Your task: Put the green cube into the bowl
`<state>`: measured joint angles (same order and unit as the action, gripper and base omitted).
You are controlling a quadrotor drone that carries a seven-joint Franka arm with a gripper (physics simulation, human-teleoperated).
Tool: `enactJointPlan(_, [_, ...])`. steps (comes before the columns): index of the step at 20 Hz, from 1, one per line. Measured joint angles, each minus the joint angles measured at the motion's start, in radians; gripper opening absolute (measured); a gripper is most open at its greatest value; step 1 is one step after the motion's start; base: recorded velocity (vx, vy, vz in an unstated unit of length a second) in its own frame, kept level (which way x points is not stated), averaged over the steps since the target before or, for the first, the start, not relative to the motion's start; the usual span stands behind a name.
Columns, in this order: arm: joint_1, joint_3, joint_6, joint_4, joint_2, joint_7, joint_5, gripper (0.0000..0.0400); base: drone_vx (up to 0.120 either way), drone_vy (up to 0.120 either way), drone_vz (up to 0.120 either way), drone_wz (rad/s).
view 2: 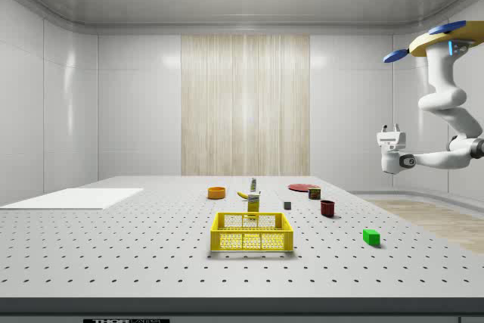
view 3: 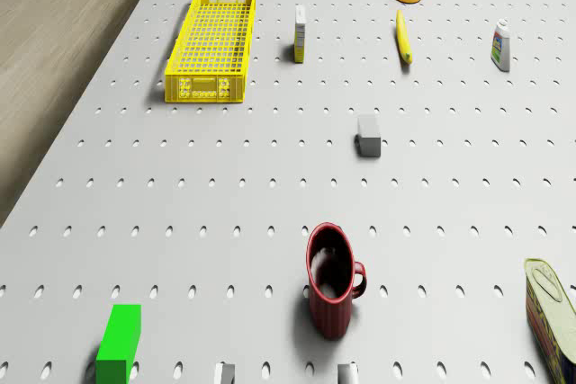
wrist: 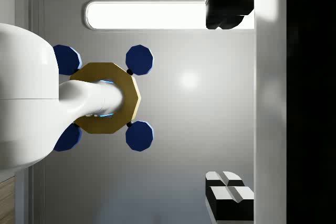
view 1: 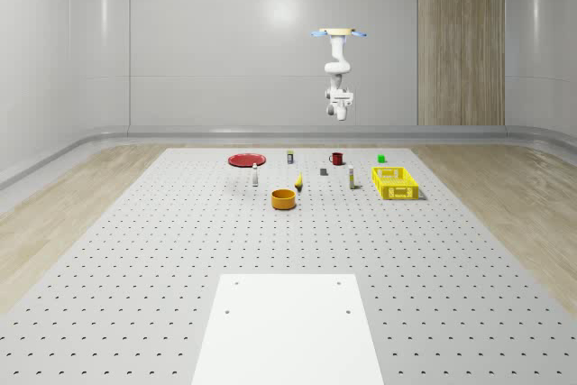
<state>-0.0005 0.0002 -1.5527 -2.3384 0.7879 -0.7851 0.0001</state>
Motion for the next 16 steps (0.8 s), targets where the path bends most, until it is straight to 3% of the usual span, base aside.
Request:
enactJointPlan(6, [-0.003,0.001,0.098,0.128,-0.025,0.002,0.001,0.0400,0.000,0.000,0.000,0.000])
enactJointPlan(11, [-0.004,0.002,0.154,0.222,-0.059,0.002,0.002,0.0400,0.000,0.008,0.000,0.000])
enactJointPlan(14, [-0.005,0.003,0.174,0.258,-0.073,0.002,0.002,0.0400,0.000,0.120,0.000,0.000])
enactJointPlan(16, [-0.005,0.003,0.182,0.273,-0.079,0.003,0.002,0.0400,0.120,0.120,0.000,0.000])
